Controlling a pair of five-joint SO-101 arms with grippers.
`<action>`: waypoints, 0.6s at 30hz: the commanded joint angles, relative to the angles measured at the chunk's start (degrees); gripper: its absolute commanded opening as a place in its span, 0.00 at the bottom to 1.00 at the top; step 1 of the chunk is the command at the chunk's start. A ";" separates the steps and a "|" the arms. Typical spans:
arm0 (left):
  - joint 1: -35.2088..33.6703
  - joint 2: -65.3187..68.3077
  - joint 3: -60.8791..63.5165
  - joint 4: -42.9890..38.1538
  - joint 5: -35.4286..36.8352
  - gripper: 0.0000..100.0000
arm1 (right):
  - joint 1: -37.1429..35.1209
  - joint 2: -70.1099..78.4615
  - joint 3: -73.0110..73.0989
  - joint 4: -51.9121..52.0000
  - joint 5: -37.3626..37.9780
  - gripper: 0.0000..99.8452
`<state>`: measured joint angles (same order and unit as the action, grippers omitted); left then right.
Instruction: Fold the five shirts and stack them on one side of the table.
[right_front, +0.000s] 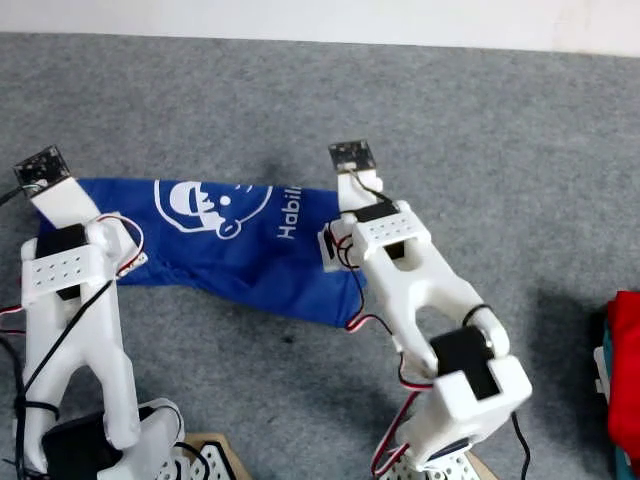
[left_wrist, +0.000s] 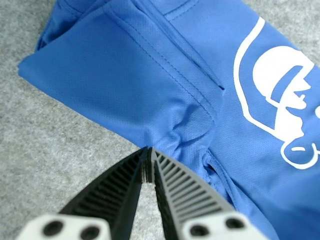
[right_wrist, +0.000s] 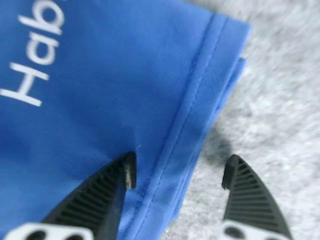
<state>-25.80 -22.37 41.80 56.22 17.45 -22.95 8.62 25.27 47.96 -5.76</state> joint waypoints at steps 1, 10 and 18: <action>-0.75 -2.07 -0.13 -0.70 -0.26 0.01 | -1.19 2.15 -3.74 -1.01 -0.62 0.28; -0.75 -2.07 -0.13 -0.70 -0.26 0.01 | -1.98 5.58 -6.55 -0.84 -0.62 0.19; -0.84 -2.15 -0.13 -0.53 -0.26 0.01 | -2.07 5.41 -6.55 -0.48 -0.53 0.04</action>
<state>-25.80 -22.37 41.80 56.22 17.45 -23.30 13.89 20.35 47.69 -5.76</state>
